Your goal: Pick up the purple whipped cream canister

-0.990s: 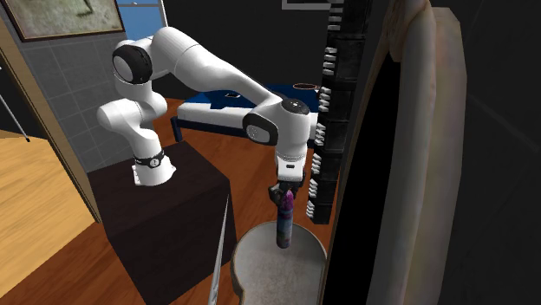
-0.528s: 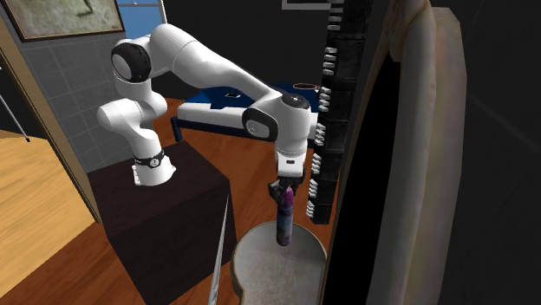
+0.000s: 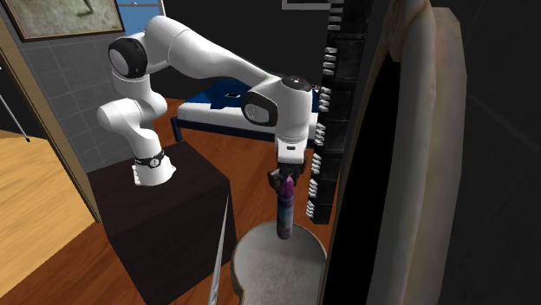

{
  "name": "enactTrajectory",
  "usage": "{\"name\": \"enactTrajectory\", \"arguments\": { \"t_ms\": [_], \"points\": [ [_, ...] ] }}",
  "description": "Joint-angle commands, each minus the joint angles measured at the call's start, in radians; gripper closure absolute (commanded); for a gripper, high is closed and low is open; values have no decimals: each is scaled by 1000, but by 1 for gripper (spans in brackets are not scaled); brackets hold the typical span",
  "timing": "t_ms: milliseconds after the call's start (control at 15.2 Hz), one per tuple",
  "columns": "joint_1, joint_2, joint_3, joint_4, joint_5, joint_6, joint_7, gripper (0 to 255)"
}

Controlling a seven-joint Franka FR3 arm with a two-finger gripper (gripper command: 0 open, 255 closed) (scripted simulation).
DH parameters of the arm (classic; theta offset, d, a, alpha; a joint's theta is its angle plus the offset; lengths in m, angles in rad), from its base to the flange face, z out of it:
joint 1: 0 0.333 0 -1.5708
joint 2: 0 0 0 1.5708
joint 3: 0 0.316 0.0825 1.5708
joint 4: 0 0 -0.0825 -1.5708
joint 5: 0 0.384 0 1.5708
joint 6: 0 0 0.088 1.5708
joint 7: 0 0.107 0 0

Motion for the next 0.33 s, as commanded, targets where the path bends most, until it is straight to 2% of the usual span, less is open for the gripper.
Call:
{"name": "enactTrajectory", "arguments": {
  "t_ms": [0, 264],
  "points": [
    [1, -8, 1, 17, 2, -25, 0, 255],
    [0, -17, 3, 33, 4, -49, 0, 255]
  ]
}}
